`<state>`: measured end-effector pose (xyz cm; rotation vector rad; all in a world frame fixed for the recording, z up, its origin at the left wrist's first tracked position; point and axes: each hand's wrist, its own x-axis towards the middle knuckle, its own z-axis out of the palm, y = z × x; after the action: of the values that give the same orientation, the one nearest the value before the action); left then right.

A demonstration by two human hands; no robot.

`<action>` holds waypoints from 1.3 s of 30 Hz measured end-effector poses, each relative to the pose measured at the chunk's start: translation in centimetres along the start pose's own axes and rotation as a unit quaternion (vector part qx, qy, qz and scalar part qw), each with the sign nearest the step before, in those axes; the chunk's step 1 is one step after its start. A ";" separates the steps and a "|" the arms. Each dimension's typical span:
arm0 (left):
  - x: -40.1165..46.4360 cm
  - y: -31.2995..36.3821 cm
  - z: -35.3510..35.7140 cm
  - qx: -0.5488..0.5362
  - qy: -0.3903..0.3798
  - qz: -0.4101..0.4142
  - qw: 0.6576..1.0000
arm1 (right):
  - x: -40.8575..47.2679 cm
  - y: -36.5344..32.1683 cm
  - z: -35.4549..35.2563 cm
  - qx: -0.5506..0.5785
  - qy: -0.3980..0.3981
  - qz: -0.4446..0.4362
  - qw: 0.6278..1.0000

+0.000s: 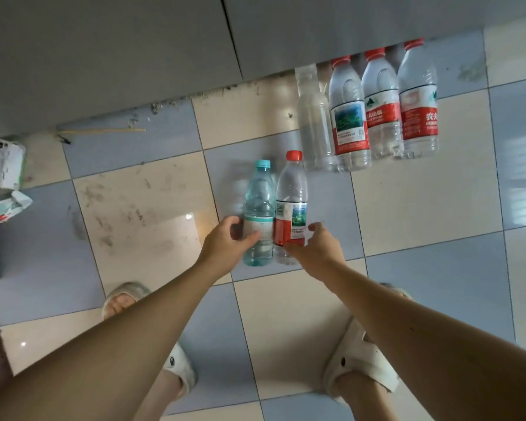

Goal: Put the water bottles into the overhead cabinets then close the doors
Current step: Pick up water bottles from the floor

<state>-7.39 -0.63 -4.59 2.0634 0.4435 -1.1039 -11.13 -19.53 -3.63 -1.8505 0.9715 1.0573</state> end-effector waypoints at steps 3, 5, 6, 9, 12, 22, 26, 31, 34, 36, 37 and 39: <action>1.7 1.8 -0.3 0.023 0.008 0.016 1.000 | 1.0 -1.7 -0.8 -0.005 0.040 -0.042 0.998; 3.3 3.4 -0.7 0.040 0.026 0.039 0.998 | 2.2 -3.0 -1.5 -0.004 0.050 -0.065 0.997; 4.1 4.2 -0.7 0.045 0.035 0.047 0.997 | 2.9 -3.5 -1.7 -0.003 0.050 -0.071 0.996; 5.6 5.4 0.0 0.060 0.058 0.050 0.995 | 4.5 -4.5 -1.7 -0.001 0.042 -0.080 0.996; 6.3 5.5 0.7 0.060 0.074 0.052 0.994 | 5.6 -5.0 -1.3 0.050 0.033 -0.081 0.995; 2.7 5.8 -4.1 0.016 0.099 0.131 0.986 | 1.5 -5.8 -2.4 0.103 0.079 -0.125 0.984; 0.3 7.5 -6.7 0.007 0.132 0.199 0.971 | -1.3 -7.1 -3.5 0.066 0.150 -0.208 0.964; -0.9 8.3 -7.6 0.047 0.187 0.280 0.941 | -2.6 -8.3 -3.9 0.042 0.199 -0.278 0.939; -0.6 8.0 -7.5 0.063 0.203 0.299 0.930 | -2.1 -8.7 -3.3 0.021 0.197 -0.292 0.936; -0.4 7.7 -7.0 0.091 0.192 0.301 0.930 | -1.7 -8.7 -2.9 0.013 0.195 -0.299 0.934; -0.3 7.6 -6.7 0.104 0.184 0.300 0.930 | -1.5 -8.7 -2.7 0.014 0.197 -0.301 0.933; -0.2 7.5 -6.3 0.109 0.178 0.301 0.930 | -1.4 -8.5 -2.5 0.023 0.194 -0.302 0.933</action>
<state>0.51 -0.87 1.19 2.3703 -0.1602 -0.4242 -3.37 -17.99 0.59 -2.1590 0.5537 0.3017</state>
